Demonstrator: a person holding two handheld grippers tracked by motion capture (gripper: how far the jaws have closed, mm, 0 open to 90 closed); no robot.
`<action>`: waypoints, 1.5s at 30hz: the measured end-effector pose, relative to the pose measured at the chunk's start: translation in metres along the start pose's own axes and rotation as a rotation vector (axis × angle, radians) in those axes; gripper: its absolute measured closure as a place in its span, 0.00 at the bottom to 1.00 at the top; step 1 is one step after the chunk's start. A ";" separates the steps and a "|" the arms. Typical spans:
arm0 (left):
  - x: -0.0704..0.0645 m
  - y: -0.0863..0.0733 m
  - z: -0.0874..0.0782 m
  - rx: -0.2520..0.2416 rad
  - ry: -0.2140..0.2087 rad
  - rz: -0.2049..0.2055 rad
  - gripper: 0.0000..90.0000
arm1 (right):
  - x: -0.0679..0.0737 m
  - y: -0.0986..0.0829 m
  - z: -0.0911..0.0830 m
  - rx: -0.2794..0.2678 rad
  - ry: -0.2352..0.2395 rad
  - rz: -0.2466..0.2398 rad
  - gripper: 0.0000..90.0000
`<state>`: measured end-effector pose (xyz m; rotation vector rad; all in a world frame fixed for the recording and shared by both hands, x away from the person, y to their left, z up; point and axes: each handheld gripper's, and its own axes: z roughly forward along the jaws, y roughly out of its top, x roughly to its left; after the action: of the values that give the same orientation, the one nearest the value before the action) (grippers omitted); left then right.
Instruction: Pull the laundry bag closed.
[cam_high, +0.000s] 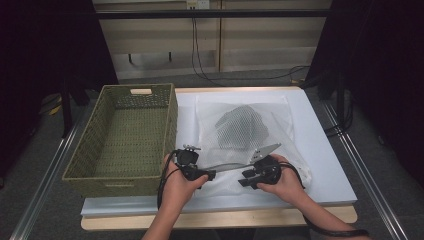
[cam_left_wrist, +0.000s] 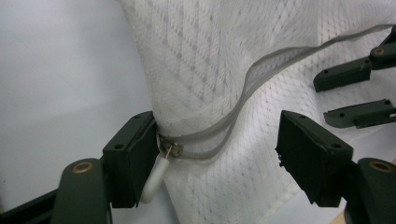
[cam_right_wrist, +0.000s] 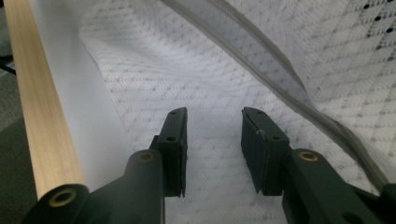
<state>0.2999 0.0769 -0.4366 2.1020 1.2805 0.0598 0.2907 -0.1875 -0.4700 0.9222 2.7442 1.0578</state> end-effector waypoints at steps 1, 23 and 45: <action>-0.001 0.001 -0.001 -0.019 -0.005 -0.020 0.31 | -0.001 -0.002 0.000 0.012 -0.009 -0.018 0.73; 0.006 0.002 -0.005 -0.030 0.020 -0.028 0.28 | -0.001 -0.001 0.000 0.013 -0.013 -0.005 0.72; 0.008 0.001 0.003 0.001 -0.067 -0.061 0.39 | 0.016 0.045 0.028 -0.071 0.074 -0.076 0.64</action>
<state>0.3061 0.0815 -0.4407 2.0472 1.3040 -0.0372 0.3079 -0.1353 -0.4604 0.7775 2.7561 1.1903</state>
